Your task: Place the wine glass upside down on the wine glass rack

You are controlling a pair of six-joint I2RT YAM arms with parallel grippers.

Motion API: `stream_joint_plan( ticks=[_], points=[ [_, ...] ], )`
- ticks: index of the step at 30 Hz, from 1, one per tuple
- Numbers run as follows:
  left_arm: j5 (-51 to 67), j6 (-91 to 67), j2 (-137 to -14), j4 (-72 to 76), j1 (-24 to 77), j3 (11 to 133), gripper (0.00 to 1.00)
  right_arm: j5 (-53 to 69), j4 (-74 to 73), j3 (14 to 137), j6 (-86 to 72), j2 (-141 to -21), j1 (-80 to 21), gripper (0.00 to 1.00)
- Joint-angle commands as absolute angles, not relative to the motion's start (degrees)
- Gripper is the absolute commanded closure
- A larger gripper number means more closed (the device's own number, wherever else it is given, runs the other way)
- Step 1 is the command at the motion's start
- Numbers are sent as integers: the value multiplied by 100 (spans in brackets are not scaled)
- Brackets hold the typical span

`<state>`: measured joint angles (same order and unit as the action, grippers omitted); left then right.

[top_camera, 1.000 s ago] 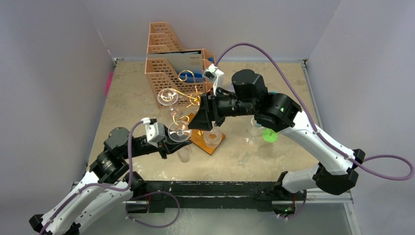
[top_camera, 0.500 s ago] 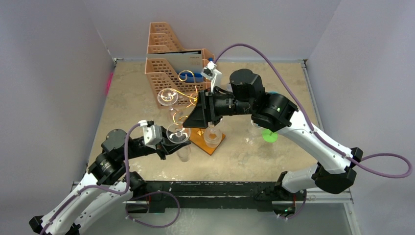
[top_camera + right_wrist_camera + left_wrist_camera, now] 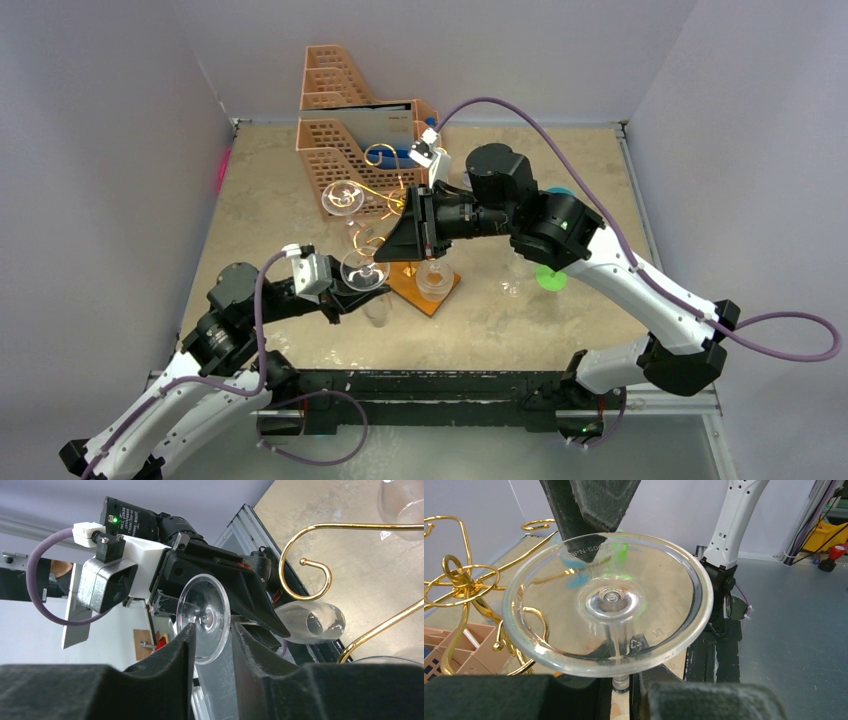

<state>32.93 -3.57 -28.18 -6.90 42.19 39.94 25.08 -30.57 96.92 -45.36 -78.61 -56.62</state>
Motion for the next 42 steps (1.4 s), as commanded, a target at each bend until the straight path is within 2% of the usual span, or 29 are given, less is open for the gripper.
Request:
stream_joint_plan(
  ticks=[1,9,13,15,27,29,31,34,41,42],
  points=[
    [3200,-255,-2743,-223,4245,4236,100,2684,-2731,9560,-4917,-7807,-5695,75],
    [3096,-333,-2681,-125,4246,4204,100,2504,-2312,9349,-5353,-7730,-5695,100],
    [2406,-752,-2691,-356,4248,4232,76,1912,-1536,8775,-5761,-7362,-5695,100],
    [2310,-872,-2669,-382,4245,4180,69,1848,-1395,8601,-6051,-7210,-5694,100],
    [2597,-852,-2600,-95,4245,3851,67,1906,-321,8003,-6957,-6846,-5684,100],
    [2631,-780,-2666,-88,4245,3841,71,1951,-287,8002,-7056,-6834,-5686,100],
    [2704,-681,-2703,141,4246,3820,87,1950,-231,7986,-7093,-6814,-5684,100],
    [2742,-643,-2693,220,4245,3782,99,1893,-263,7914,-7138,-6764,-5687,100],
    [2604,-818,-2496,46,4245,3651,100,1586,-413,7743,-7167,-6639,-5687,100],
    [2545,-863,-2459,13,4245,3640,100,1490,-486,7721,-7102,-6608,-5682,94]
  ],
)
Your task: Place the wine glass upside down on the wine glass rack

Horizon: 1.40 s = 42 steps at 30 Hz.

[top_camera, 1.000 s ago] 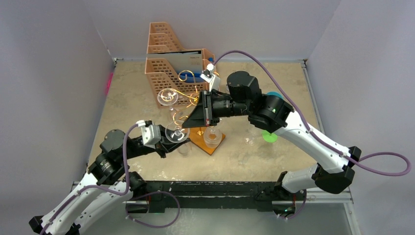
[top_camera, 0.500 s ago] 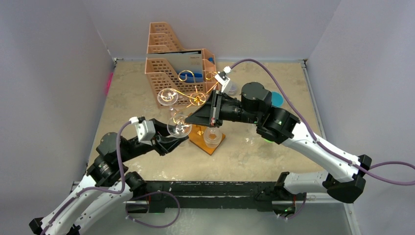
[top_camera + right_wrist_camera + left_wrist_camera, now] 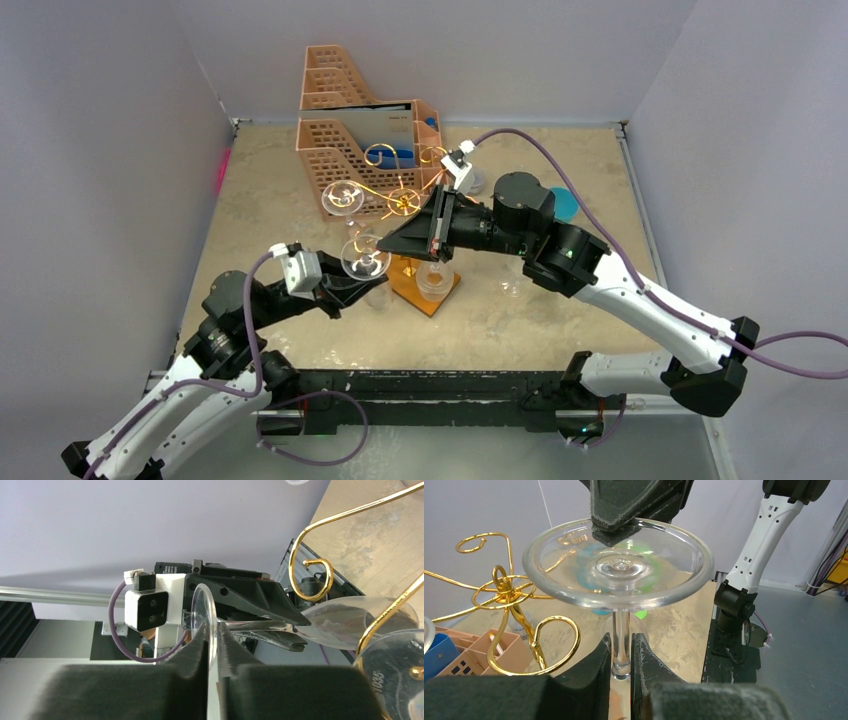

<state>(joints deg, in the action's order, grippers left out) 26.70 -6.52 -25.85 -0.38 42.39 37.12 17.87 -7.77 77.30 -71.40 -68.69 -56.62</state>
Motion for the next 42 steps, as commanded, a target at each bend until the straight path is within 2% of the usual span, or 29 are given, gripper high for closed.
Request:
stream_joint_plan(
  ticks=[1,3,5,7,12,22,30,42],
  points=[
    [2481,-927,-2435,-180,4245,3639,100,1382,-550,7700,-7010,-6554,-5686,82],
    [2396,-1016,-2390,-440,4245,3654,100,1074,-728,7688,-6760,-6453,-5687,59],
    [2463,-1087,-2365,-592,4245,3637,100,871,-903,7687,-6586,-6361,-5686,45],
    [2715,-1092,-2410,-646,4245,3626,100,659,-1021,7681,-6386,-6268,-5687,37],
    [3226,-967,-2793,-687,4245,3778,100,136,-1140,7698,-5820,-6045,-5687,28],
    [3029,-842,-3404,418,4250,3613,100,-599,-1267,7743,-5035,-5612,-5687,26],
    [2302,-1091,-3426,957,4245,3259,100,-794,-1169,7638,-4823,-5464,-5685,28],
    [1940,-1210,-3192,1566,4245,2734,100,-655,-859,7445,-4658,-5531,-5686,25]
  ],
)
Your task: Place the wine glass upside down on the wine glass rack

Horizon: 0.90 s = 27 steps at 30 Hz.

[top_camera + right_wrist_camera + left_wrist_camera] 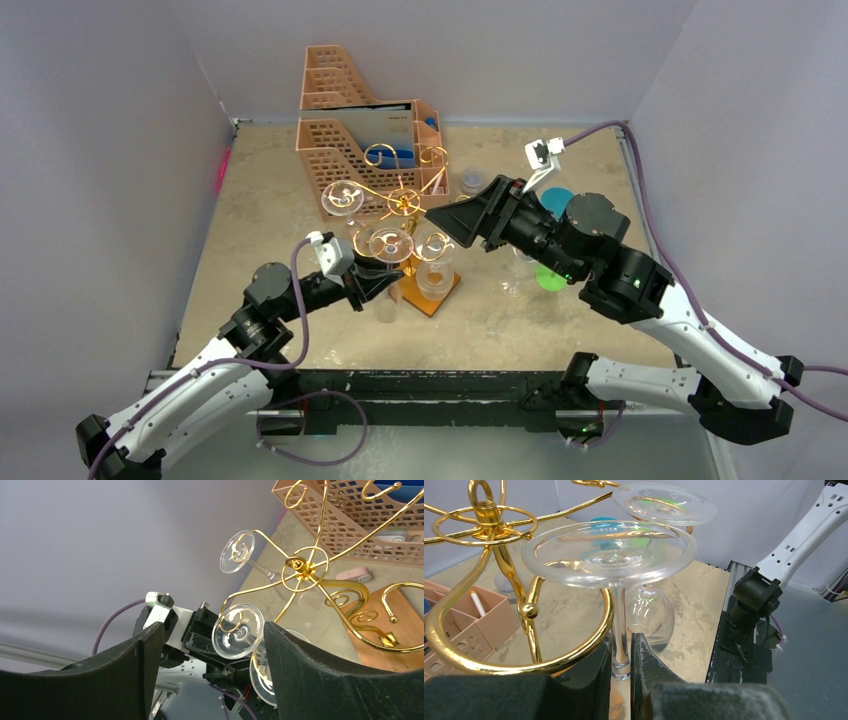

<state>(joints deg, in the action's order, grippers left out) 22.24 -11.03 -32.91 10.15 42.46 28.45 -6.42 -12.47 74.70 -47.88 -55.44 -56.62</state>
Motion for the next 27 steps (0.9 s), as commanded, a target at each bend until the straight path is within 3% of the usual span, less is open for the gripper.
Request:
stream_joint_plan(
  ticks=[1,27],
  points=[
    [1906,-1235,-3168,1592,4245,2684,100,-669,-835,7443,-4658,-5540,-5680,25],
    [1056,-1715,-3374,4110,4246,1626,100,-838,-754,7418,-4676,-5661,-5685,26]
  ],
)
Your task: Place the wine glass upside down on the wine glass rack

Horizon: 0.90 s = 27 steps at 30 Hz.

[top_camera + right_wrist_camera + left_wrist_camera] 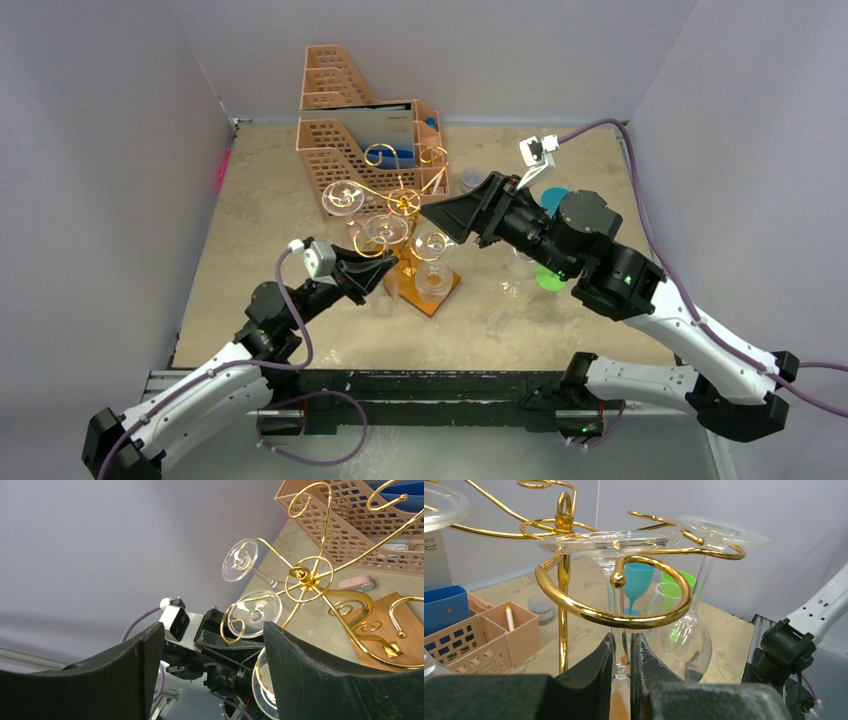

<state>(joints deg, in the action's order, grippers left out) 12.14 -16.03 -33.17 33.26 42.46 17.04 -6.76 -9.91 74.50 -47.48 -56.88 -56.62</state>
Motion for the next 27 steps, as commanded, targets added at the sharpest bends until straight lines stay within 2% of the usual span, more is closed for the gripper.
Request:
stream_joint_plan(
  ticks=[1,7,27],
  points=[
    [1025,-1714,-3375,4183,4245,1592,100,-847,-760,7418,-4676,-5660,-5686,26],
    [805,-1674,-3199,4592,4245,1373,100,-860,-773,7405,-4676,-5658,-5684,26],
    [991,-1357,-2109,3799,4245,1297,100,-956,-911,7391,-4701,-5626,-5687,26]
  ],
)
